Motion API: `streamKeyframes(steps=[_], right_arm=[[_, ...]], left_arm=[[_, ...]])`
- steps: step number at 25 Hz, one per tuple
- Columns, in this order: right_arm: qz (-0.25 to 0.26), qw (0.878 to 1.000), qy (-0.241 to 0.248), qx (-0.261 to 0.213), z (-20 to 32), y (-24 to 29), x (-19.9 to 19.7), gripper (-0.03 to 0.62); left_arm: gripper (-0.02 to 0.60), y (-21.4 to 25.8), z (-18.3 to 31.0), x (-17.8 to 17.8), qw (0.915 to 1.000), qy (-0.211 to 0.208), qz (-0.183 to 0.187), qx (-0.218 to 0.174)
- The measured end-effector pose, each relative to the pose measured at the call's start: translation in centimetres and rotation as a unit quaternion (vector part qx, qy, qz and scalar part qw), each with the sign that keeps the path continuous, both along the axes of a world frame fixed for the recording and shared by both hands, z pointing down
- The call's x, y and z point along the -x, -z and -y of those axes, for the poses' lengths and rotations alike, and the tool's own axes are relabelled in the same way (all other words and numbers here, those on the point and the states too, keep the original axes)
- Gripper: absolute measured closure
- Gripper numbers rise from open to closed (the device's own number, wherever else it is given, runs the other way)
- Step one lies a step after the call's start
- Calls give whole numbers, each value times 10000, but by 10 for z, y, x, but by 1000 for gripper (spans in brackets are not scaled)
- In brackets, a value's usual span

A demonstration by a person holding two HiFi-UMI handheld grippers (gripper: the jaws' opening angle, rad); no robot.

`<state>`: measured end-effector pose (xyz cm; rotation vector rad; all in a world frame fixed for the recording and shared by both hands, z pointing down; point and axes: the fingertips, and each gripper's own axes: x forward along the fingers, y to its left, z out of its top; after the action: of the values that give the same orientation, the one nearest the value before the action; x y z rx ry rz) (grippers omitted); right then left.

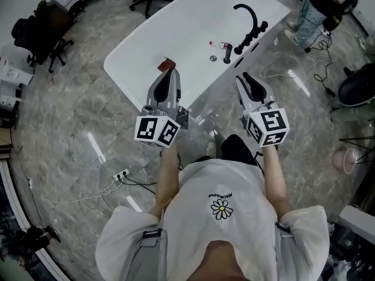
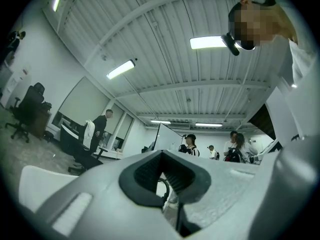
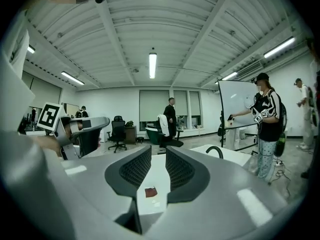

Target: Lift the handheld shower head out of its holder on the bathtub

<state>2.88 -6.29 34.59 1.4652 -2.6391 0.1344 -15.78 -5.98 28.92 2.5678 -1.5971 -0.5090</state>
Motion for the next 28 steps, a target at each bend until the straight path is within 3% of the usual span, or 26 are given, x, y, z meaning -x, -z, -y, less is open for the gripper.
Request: streamKeyframes(steps=[9, 17, 23, 28], right_arm=[[84, 9999, -16, 112, 98, -14, -13, 500], [93, 9999, 120, 24, 186, -21, -28, 508], [146, 9993, 306, 139, 224, -40, -40, 478], [-251, 9964, 687, 430, 237, -83, -36, 431]], left_arm=[[580, -32, 97, -8, 9992, 56, -83, 380], [580, -42, 192, -39, 9980, 30, 252, 584], [580, -58, 236, -73, 9961, -42, 543, 696], [580, -86, 250, -84, 9933, 121, 694, 918]])
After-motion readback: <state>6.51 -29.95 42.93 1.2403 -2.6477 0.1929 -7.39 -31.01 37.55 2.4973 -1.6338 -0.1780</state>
